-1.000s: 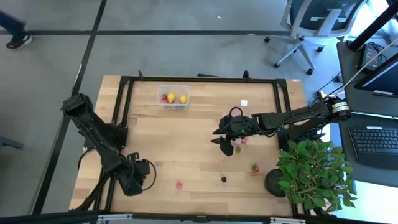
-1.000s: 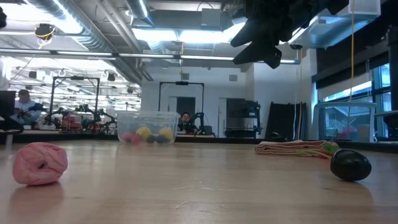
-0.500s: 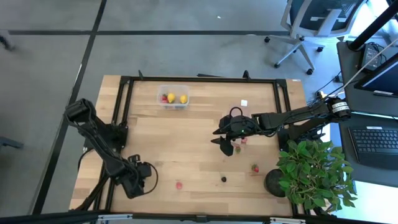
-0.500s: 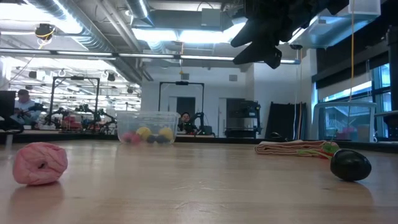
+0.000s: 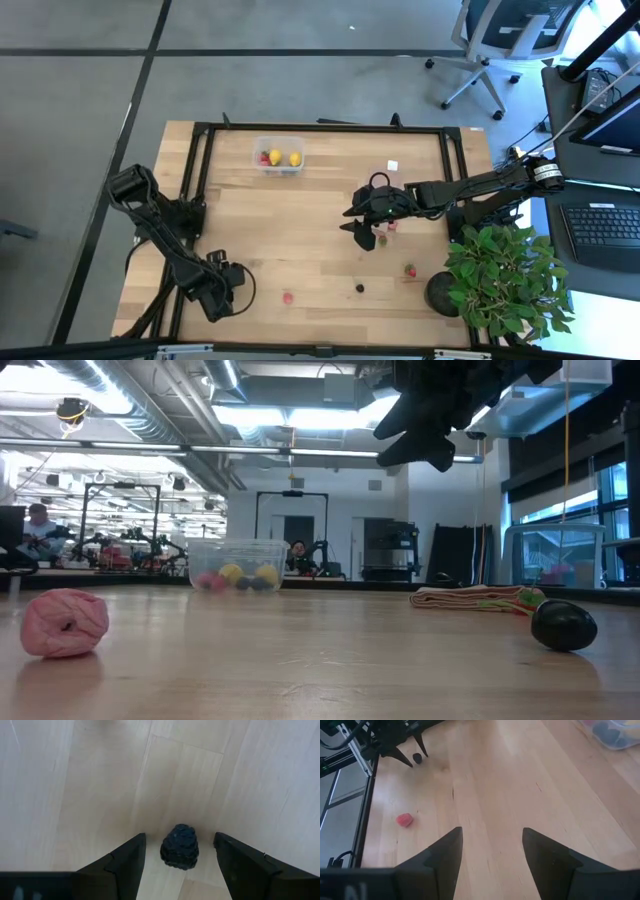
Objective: Pick and placing Produce into tupperware
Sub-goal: Put the blackberry into the transparent bin
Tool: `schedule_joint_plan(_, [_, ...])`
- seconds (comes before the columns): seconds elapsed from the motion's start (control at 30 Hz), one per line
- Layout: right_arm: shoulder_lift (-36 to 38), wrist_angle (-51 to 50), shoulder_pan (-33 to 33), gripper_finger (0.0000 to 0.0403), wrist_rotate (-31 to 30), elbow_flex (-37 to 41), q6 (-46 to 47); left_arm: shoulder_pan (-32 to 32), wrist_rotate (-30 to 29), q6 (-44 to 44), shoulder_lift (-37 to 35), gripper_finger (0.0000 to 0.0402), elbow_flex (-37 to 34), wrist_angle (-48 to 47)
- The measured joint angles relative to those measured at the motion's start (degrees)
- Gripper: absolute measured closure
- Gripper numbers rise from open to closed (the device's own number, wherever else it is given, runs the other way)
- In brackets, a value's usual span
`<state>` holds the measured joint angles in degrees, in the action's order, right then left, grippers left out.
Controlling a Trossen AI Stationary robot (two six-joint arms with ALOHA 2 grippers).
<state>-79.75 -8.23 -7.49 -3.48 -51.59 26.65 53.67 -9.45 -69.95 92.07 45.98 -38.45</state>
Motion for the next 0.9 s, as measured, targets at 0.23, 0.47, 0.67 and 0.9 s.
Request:
schedule_joint_plan(0.23, [0.0,0.0,0.0,0.0194,0.0,0.0,-0.1,0.0,0.1,-0.5,0.1,0.0174,0.0,-0.8])
schedule_joint_plan(0.47, [0.0,0.0,0.0,0.0194,0.0,0.0,-0.1,-0.1,1.8,-0.2,0.1,0.0192,0.0,-1.2])
schedule_joint_plan(0.67, [0.0,0.0,0.0,0.0194,0.0,0.0,-0.2,-0.1,2.2,0.0,0.1,0.0253,-0.1,-1.7])
schedule_joint_plan(0.9, [0.0,0.0,0.0,0.0194,0.0,0.0,-0.2,-0.5,2.1,0.0,0.1,0.0318,-0.1,-1.6])
